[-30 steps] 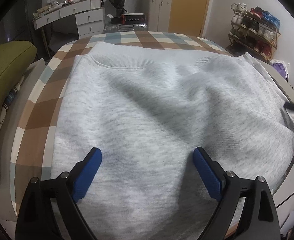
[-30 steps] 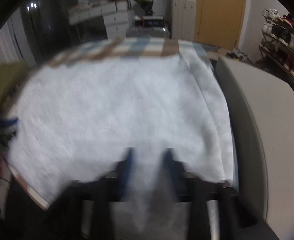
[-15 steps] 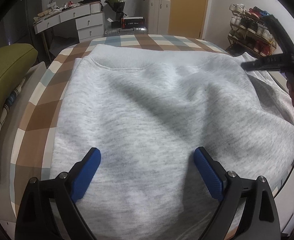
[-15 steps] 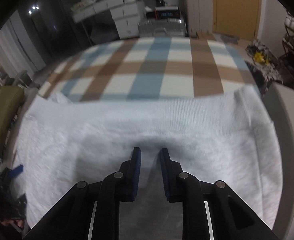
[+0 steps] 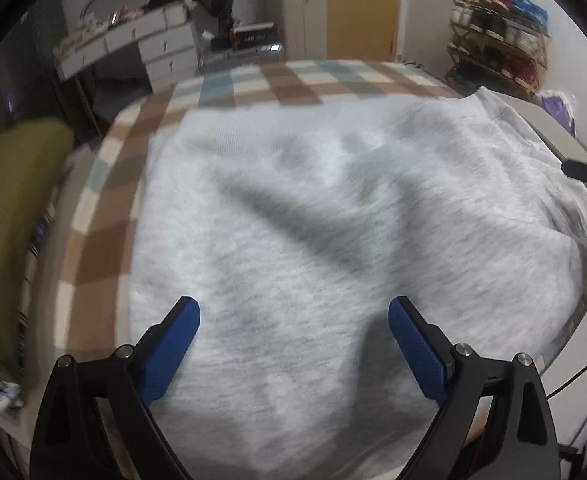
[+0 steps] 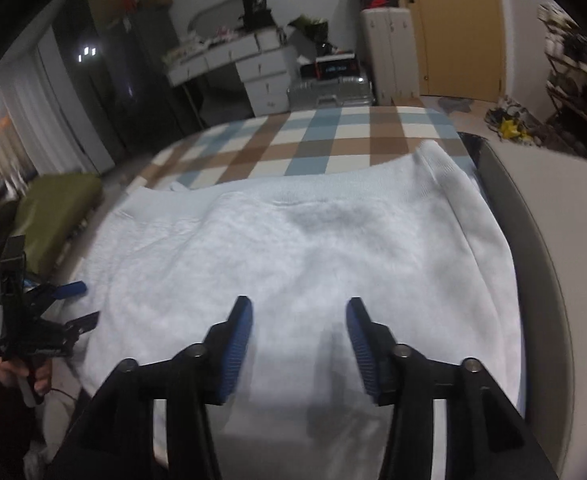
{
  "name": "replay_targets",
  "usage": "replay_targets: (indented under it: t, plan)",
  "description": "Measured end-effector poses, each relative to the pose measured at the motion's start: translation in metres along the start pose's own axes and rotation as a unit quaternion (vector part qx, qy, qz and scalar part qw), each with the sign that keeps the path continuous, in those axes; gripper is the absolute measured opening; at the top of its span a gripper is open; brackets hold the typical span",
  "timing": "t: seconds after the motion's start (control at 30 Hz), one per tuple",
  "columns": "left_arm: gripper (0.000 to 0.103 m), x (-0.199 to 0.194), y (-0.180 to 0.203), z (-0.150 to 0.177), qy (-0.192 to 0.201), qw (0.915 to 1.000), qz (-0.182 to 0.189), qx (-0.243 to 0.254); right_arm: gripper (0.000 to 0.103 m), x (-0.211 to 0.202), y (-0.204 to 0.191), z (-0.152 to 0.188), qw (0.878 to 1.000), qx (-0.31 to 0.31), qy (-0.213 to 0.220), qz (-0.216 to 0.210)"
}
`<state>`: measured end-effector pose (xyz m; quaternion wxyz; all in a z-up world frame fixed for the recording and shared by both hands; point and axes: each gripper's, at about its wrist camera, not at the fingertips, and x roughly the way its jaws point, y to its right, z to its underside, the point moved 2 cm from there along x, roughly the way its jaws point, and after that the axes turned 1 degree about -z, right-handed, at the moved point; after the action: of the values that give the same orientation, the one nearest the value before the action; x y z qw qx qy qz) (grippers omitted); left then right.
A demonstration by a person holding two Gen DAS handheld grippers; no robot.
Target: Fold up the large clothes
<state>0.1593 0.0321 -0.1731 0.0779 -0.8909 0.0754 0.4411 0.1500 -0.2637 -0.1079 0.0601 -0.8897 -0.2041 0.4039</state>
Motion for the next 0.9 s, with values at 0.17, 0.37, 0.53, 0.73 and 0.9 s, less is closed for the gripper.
replay_targets:
  t: [0.17,0.37,0.53,0.73,0.9]
  plan:
    - [0.093,-0.003,0.026,0.007,-0.007,0.9991,0.001,0.042,0.054,0.011,0.003,0.025,0.999,-0.004,-0.036,0.001]
    - [0.102,0.025,-0.014,0.012,-0.070,0.9900,0.075,-0.096,0.057,0.025,-0.020,0.035,0.994,-0.082,-0.041,0.065]
    - [0.099,-0.031,-0.042,0.029,-0.017,0.9873,0.066,-0.144,0.058,0.014,-0.016,0.035,0.996,-0.051,-0.043,0.052]
    - [0.099,-0.056,-0.085,0.086,-0.025,0.9469,0.137,-0.290,0.057,-0.004,-0.031,0.023,0.999,-0.036,-0.028,0.016]
    - [0.099,-0.039,-0.081,0.109,-0.038,0.9123,0.186,-0.363,0.057,-0.015,-0.064,0.013,0.999,-0.046,-0.014,-0.018]
